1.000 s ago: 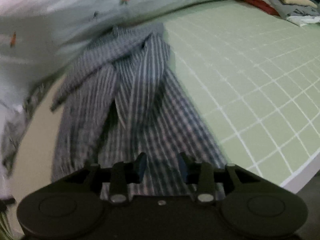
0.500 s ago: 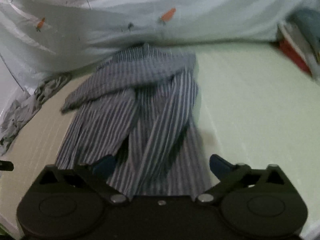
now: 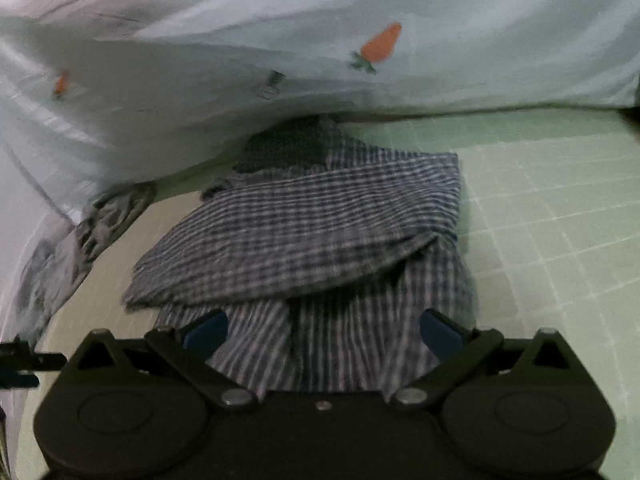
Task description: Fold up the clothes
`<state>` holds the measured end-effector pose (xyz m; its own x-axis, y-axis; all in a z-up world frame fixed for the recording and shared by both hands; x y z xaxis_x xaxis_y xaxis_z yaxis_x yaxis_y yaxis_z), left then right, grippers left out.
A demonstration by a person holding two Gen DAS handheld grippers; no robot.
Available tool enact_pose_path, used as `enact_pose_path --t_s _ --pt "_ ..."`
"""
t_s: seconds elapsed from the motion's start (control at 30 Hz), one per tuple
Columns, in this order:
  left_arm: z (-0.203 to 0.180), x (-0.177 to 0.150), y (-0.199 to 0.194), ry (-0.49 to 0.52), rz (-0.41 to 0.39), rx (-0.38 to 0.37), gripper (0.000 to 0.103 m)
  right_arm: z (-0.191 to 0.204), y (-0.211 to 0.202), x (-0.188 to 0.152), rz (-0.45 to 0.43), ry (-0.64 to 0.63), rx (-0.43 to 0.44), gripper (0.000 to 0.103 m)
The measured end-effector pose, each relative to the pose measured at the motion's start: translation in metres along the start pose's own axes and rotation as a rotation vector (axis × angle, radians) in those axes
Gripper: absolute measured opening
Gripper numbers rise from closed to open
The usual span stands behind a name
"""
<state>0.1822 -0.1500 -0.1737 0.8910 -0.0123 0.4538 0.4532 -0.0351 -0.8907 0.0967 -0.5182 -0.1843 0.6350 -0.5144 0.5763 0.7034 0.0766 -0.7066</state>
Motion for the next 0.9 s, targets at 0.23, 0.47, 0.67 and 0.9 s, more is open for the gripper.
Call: enact_pose_path --t_s 0.23,0.47,0.67,0.9 --pt "-0.008 0.042 0.046 0.036 0.029 0.005 0.093 -0.022 0.044 0.03 -0.026 0.394 0.052 0.097" --pt "-0.02 0.068 0.077 0.059 0.04 -0.022 0.087 -0.05 0.065 0.037 -0.027 0.845 0.128 0.083" --pt "-0.037 0.077 0.089 0.063 0.062 -0.059 0.06 -0.054 0.065 0.041 -0.035 0.886 0.145 0.043" --pt "-0.054 0.08 0.089 0.071 0.04 -0.097 0.021 -0.053 0.056 0.057 -0.09 0.896 0.24 0.005"
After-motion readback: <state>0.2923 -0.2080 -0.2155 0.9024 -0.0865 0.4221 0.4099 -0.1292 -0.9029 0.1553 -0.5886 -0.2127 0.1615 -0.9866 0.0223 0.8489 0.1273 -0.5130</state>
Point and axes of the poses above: each gripper's, at about its wrist camera, not at the fingertips, and y roughly the way its jaws point, z to its left, x to its top, the point moved 9 cm from there along y, roughly the way its jaws point, and after that the axes turned 8 degrees about y, right-handed, at the moved point
